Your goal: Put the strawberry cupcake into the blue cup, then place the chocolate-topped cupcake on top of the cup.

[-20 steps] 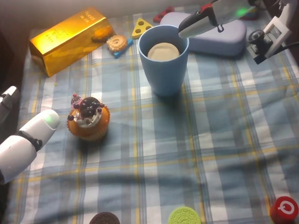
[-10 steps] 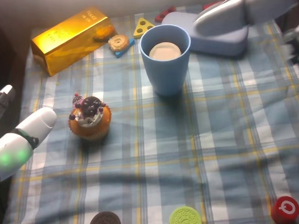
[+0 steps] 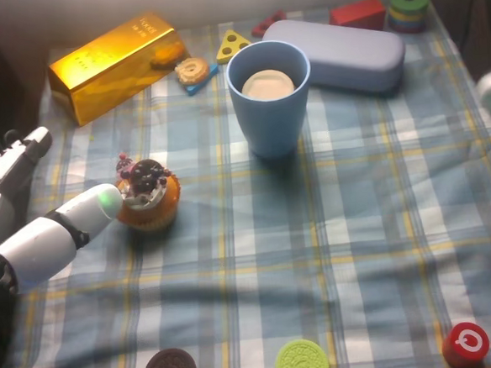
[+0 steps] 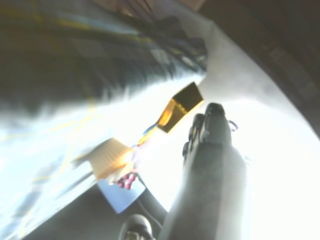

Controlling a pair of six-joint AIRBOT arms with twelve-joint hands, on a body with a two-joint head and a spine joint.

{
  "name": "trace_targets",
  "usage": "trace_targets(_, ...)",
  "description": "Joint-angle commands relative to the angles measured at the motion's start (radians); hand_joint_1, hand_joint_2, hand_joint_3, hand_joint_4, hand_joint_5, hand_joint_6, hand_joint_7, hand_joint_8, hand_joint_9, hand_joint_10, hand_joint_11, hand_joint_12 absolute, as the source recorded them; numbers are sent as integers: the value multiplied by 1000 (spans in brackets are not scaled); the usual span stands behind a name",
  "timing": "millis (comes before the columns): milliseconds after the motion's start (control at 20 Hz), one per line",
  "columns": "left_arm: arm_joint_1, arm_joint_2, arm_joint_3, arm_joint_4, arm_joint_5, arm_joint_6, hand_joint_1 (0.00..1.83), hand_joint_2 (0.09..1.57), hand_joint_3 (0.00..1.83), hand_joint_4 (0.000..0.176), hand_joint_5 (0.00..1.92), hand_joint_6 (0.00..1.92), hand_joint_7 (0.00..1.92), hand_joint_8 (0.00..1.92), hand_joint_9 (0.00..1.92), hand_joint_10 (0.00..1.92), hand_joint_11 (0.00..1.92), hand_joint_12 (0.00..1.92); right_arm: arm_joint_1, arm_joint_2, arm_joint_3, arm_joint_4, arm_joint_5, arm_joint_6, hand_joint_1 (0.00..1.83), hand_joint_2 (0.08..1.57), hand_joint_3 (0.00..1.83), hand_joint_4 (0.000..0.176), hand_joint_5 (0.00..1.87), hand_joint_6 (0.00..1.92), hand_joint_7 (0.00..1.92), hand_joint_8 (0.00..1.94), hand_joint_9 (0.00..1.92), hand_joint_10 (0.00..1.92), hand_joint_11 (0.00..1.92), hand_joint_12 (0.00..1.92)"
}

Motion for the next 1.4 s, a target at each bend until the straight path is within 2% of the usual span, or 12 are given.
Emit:
trace_targets(0,-12,-2,7,43,-99,-5,113,927,0,53,177,6,151,7,152,13,18,8,-14,6,-14,69,149,-21,0,986,0,9,0,0,0,0,0,0,0,0)
trace_targets(150,-12,-11,9,43,-84,-5,138,902,0,75,191,7,152,3,121,0,0,0,-173,14,-74,220,248,-154,0,1037,9,0,8,3,0,0,0,0,0,0)
trace_targets(250,-14,-20,18,46,-62,-5,135,900,0,62,203,10,156,4,123,2,0,0,-291,21,-119,321,336,-236,0,1003,0,7,0,0,0,0,0,0,0,0)
trace_targets(350,-35,-31,37,58,-20,-5,142,902,0,84,186,1,173,8,146,9,0,0,-404,26,-146,411,429,-254,0,935,0,66,0,0,0,0,0,0,0,0)
trace_targets(600,-89,-54,78,78,42,0,183,881,0,103,196,4,178,5,167,12,0,0,-701,28,-193,573,677,-254,0,954,6,44,7,3,0,0,0,0,0,0)
trace_targets(800,-118,-81,105,90,108,53,219,863,0,97,198,3,198,10,193,16,0,0,-719,32,-204,576,696,-254,0,905,0,66,3,1,0,0,0,0,0,0)
trace_targets(850,-120,-85,106,83,118,87,406,786,0,109,201,1,196,2,198,6,0,0,-718,34,-204,576,697,-254,0,902,9,42,15,1,0,0,0,0,0,0)
trace_targets(1050,-123,-96,112,72,133,96,616,721,0,113,224,8,202,4,198,2,0,0,-718,35,-204,576,697,-253,0,948,25,42,1,0,0,0,0,0,0,0)
trace_targets(1100,-123,-98,114,66,135,96,629,691,0,143,217,2,181,1,174,0,0,0,-718,34,-204,576,697,-253,0,927,13,59,10,4,0,0,0,0,0,0)
trace_targets(1200,-123,-101,118,66,142,96,659,698,0,127,219,3,187,4,184,6,0,0,-718,34,-204,576,697,-252,0,937,15,11,44,16,0,0,0,0,0,0)
trace_targets(1250,-124,-104,120,67,145,96,724,690,0,130,235,8,193,6,196,10,0,0,-718,33,-204,576,697,-252,0,917,4,30,59,21,0,0,0,0,0,0)
trace_targets(1350,-129,-110,125,67,146,96,780,710,5,135,256,12,203,6,196,6,0,0,-719,32,-203,576,697,-252,0,988,9,9,88,10,27,3,0,0,0,0)
